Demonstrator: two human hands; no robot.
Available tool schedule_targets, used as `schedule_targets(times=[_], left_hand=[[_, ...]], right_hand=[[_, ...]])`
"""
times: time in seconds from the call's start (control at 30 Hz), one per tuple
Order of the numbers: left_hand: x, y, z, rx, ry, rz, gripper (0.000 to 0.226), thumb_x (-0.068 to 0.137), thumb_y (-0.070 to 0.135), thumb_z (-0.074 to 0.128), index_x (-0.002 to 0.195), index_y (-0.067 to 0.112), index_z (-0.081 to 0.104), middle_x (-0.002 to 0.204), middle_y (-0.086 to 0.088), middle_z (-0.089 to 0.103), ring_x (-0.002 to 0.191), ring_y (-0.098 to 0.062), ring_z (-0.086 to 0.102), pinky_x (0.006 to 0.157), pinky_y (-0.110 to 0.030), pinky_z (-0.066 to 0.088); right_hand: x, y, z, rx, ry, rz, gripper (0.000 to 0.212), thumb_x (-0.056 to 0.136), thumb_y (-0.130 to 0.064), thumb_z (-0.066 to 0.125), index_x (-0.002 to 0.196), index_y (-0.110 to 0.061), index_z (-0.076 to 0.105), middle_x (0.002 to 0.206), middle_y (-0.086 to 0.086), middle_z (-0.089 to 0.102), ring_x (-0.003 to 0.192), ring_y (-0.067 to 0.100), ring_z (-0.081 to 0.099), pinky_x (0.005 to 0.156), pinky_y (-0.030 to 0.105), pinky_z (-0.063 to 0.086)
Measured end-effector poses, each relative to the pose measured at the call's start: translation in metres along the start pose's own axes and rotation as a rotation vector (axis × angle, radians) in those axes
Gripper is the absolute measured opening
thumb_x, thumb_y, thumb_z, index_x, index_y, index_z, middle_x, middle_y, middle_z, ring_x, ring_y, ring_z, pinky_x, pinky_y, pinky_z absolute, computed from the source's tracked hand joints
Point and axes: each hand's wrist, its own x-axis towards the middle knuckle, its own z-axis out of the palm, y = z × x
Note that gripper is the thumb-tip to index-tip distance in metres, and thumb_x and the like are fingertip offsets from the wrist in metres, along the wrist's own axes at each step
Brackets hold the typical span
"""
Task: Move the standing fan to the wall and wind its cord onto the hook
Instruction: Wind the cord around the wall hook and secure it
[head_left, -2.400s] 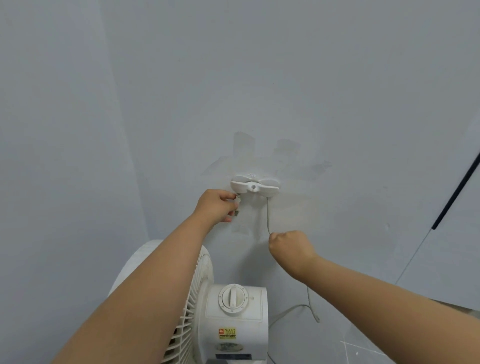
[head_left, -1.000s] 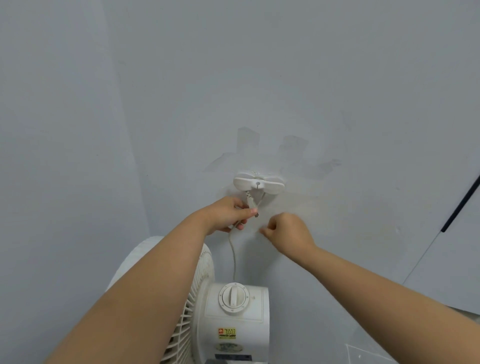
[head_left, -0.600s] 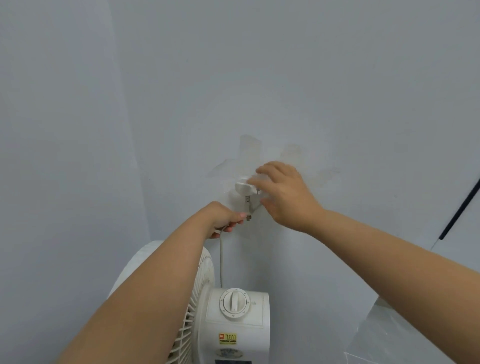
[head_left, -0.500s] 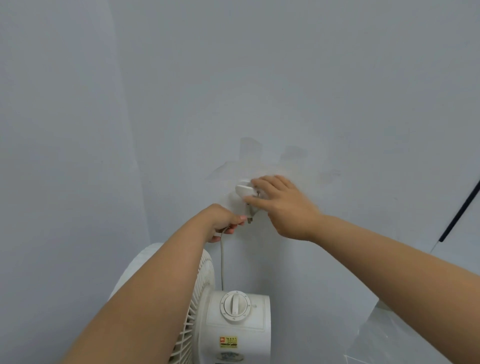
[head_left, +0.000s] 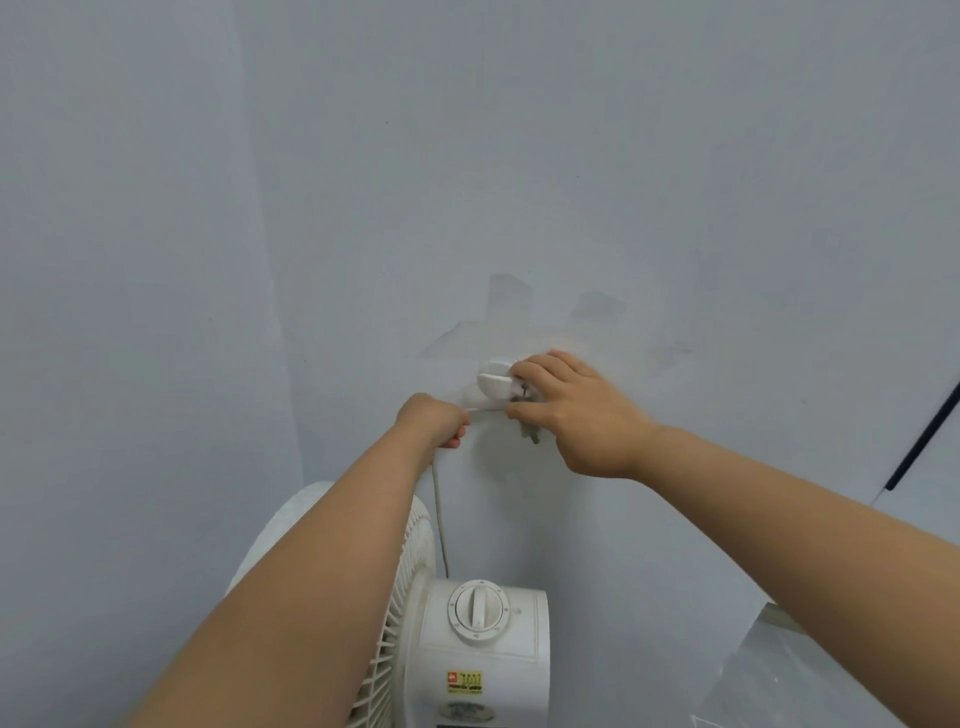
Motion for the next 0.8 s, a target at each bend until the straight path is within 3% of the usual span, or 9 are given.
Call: schedule_targets(times=[0.07, 0.17, 0.33, 0.4, 0.53, 0.63, 0.73, 0.8], left_hand=[[-0.001, 0.003, -0.003, -0.074, -0.001, 0.040, 0.033, 0.095, 0.000, 0.043, 0.063, 0.008, 0.042, 0.063, -0.006, 0.039, 0.053, -0.012, 0.036, 0.022, -0.009, 0.025], [0.001, 0.004, -0.005, -0.171, 0.056, 0.095, 0.032, 0.094, 0.002, 0.046, 0.062, 0.009, 0.046, 0.062, -0.006, 0.042, 0.054, -0.013, 0.040, 0.026, -0.009, 0.028], [0.009, 0.000, 0.000, -0.329, 0.244, 0.337, 0.028, 0.089, 0.016, 0.057, 0.061, 0.015, 0.060, 0.059, -0.002, 0.053, 0.063, -0.017, 0.050, 0.066, -0.026, 0.042], [0.009, 0.004, 0.001, -0.406, 0.261, 0.374, 0.026, 0.089, 0.018, 0.059, 0.063, 0.015, 0.060, 0.060, -0.002, 0.053, 0.064, -0.016, 0.050, 0.072, -0.028, 0.044], [0.007, 0.012, 0.000, -0.603, 0.166, 0.425, 0.032, 0.092, 0.007, 0.051, 0.061, 0.011, 0.059, 0.052, 0.004, 0.060, 0.062, -0.012, 0.053, 0.066, -0.025, 0.042], [0.007, 0.010, -0.005, -0.603, 0.127, 0.461, 0.035, 0.091, 0.003, 0.051, 0.057, 0.009, 0.058, 0.046, 0.008, 0.059, 0.069, -0.016, 0.055, 0.064, -0.026, 0.040], [0.004, 0.007, -0.011, -0.562, 0.118, 0.508, 0.029, 0.089, 0.003, 0.055, 0.061, 0.005, 0.061, 0.046, 0.008, 0.059, 0.057, -0.012, 0.052, 0.059, -0.023, 0.039], [0.000, 0.006, -0.011, -0.534, 0.097, 0.536, 0.023, 0.088, 0.005, 0.057, 0.066, 0.004, 0.065, 0.043, 0.007, 0.054, 0.049, -0.009, 0.049, 0.055, -0.021, 0.038]], right_hand=[[0.000, 0.000, -0.001, 0.004, -0.007, 0.008, 0.046, 0.056, -0.004, 0.054, 0.097, -0.019, 0.067, 0.118, 0.013, 0.055, 0.109, 0.034, 0.052, 0.102, 0.037, 0.035], [-0.002, 0.002, -0.001, 0.021, -0.007, 0.006, 0.049, 0.056, -0.003, 0.056, 0.100, -0.019, 0.069, 0.119, 0.013, 0.056, 0.111, 0.033, 0.053, 0.102, 0.036, 0.036], [-0.006, 0.001, -0.002, 0.068, -0.033, 0.016, 0.059, 0.053, -0.002, 0.060, 0.109, -0.017, 0.070, 0.127, 0.016, 0.055, 0.120, 0.034, 0.052, 0.104, 0.040, 0.037], [-0.008, 0.001, 0.000, 0.079, -0.051, 0.032, 0.064, 0.054, -0.001, 0.058, 0.115, -0.016, 0.068, 0.134, 0.018, 0.051, 0.126, 0.034, 0.048, 0.107, 0.040, 0.032], [-0.011, -0.001, 0.001, 0.141, -0.066, 0.086, 0.067, 0.059, 0.003, 0.050, 0.123, -0.012, 0.061, 0.146, 0.014, 0.039, 0.136, 0.030, 0.037, 0.113, 0.036, 0.018], [-0.010, -0.007, -0.001, 0.397, 0.046, 0.212, 0.043, 0.063, 0.010, 0.044, 0.099, -0.005, 0.064, 0.139, 0.007, 0.049, 0.123, 0.029, 0.048, 0.099, 0.035, 0.044], [0.005, -0.010, -0.007, 0.671, 0.173, 0.505, 0.028, 0.075, 0.006, 0.046, 0.093, -0.008, 0.062, 0.120, 0.004, 0.063, 0.111, 0.025, 0.057, 0.091, 0.030, 0.046], [0.018, -0.010, -0.012, 0.728, 0.204, 0.603, 0.031, 0.080, 0.003, 0.048, 0.103, -0.011, 0.064, 0.107, 0.005, 0.065, 0.101, 0.023, 0.059, 0.089, 0.031, 0.046]])
